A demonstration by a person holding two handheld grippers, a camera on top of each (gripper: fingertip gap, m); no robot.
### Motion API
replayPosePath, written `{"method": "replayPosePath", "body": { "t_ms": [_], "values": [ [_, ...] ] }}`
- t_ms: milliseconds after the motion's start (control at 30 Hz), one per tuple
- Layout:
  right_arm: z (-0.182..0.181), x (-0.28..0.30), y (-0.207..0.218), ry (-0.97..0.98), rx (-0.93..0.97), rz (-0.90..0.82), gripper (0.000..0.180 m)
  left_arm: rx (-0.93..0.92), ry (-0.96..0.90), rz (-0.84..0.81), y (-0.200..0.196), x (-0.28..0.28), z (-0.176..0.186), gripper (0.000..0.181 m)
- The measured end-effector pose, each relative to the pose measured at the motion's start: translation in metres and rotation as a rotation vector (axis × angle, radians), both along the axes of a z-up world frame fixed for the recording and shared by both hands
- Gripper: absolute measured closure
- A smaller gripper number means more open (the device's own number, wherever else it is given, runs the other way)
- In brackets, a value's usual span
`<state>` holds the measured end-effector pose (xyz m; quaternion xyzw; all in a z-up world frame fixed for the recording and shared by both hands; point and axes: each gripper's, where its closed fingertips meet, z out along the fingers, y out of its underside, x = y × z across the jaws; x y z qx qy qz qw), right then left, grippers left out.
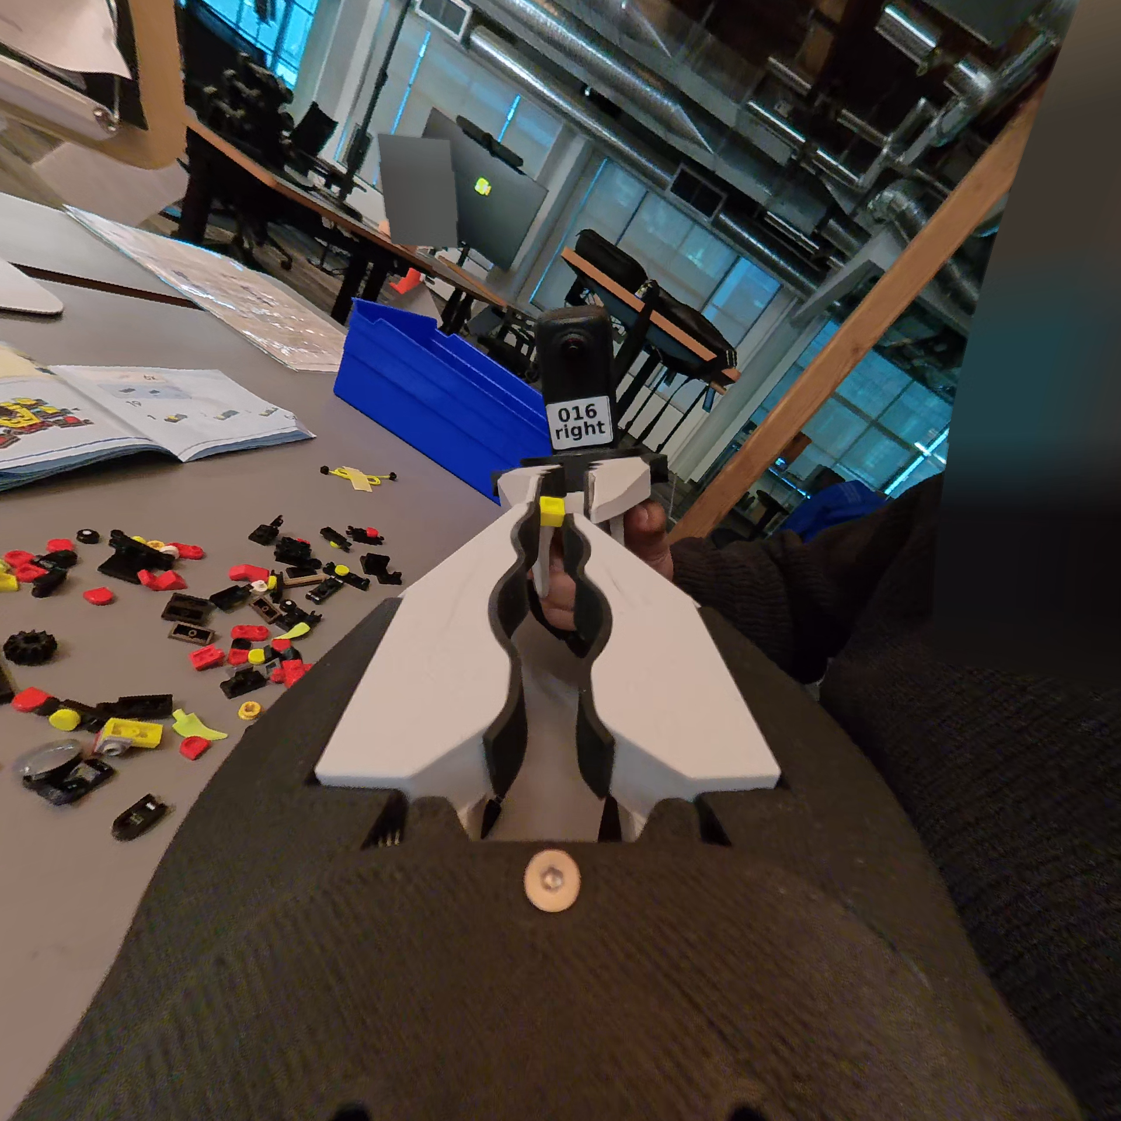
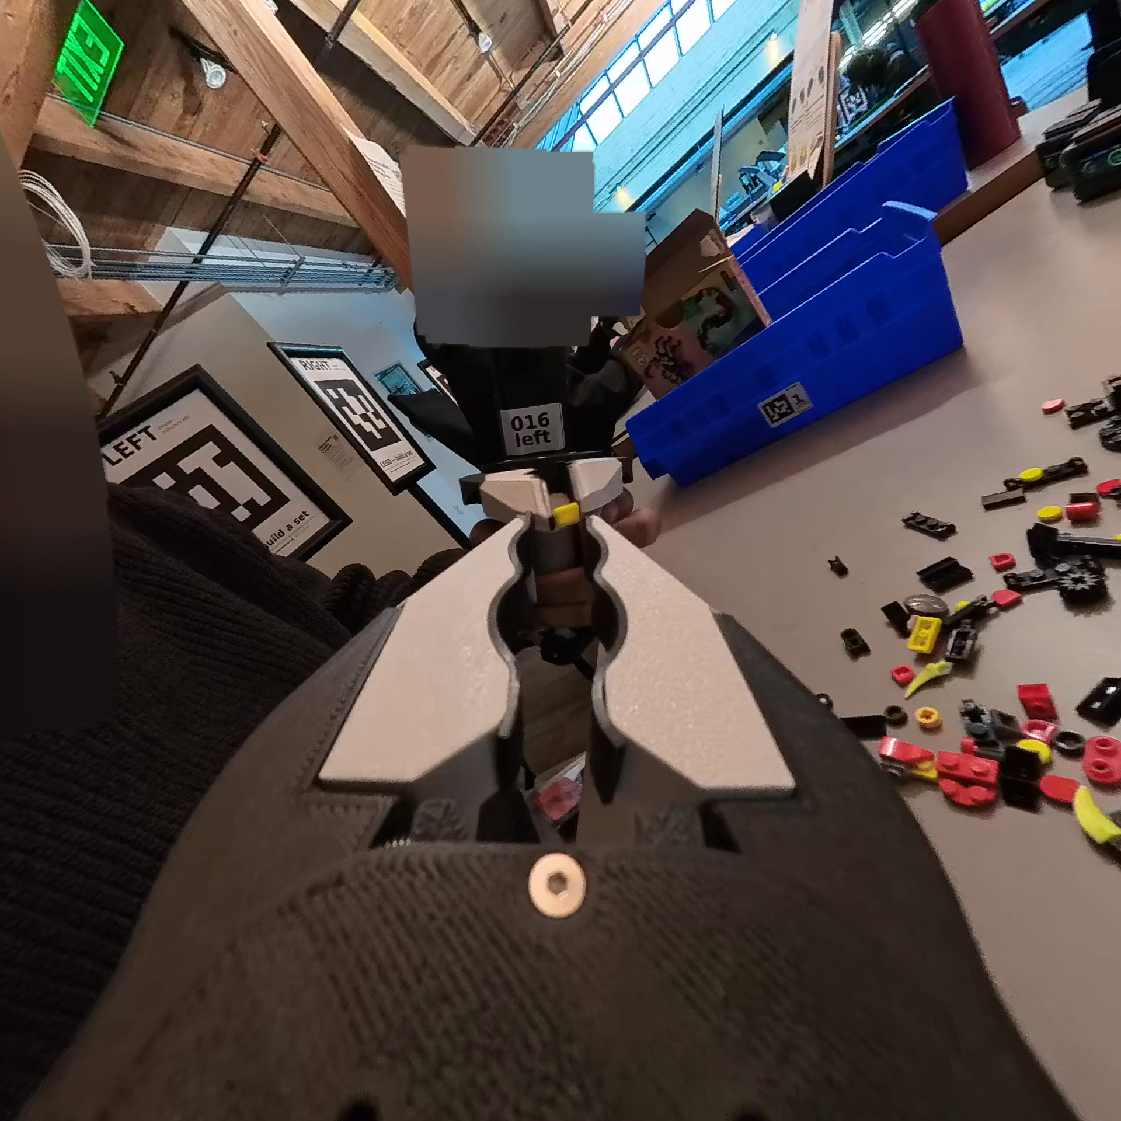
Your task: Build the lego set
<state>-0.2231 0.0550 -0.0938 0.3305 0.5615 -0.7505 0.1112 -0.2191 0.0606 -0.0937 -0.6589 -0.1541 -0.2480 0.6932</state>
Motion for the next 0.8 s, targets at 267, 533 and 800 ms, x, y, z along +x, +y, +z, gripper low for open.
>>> {"method": "replayPosePath", "body": {
  "t_ms": [267,533,800],
  "values": [
    [-0.001,0.003,0.009,0.002,-0.003,-0.013,0.17,0.005,-0.028,-0.059,0.01,0.005,-0.002,0.175],
    [-0.003,0.003,0.018,-0.008,-0.014,-0.043,0.174,-0.007,-0.041,-0.104,0.016,0.005,-0.006,0.181],
    [-0.01,0.0,0.023,-0.024,0.014,-0.072,0.174,-0.028,-0.048,-0.126,0.019,0.004,-0.011,0.181]
  ]
}}
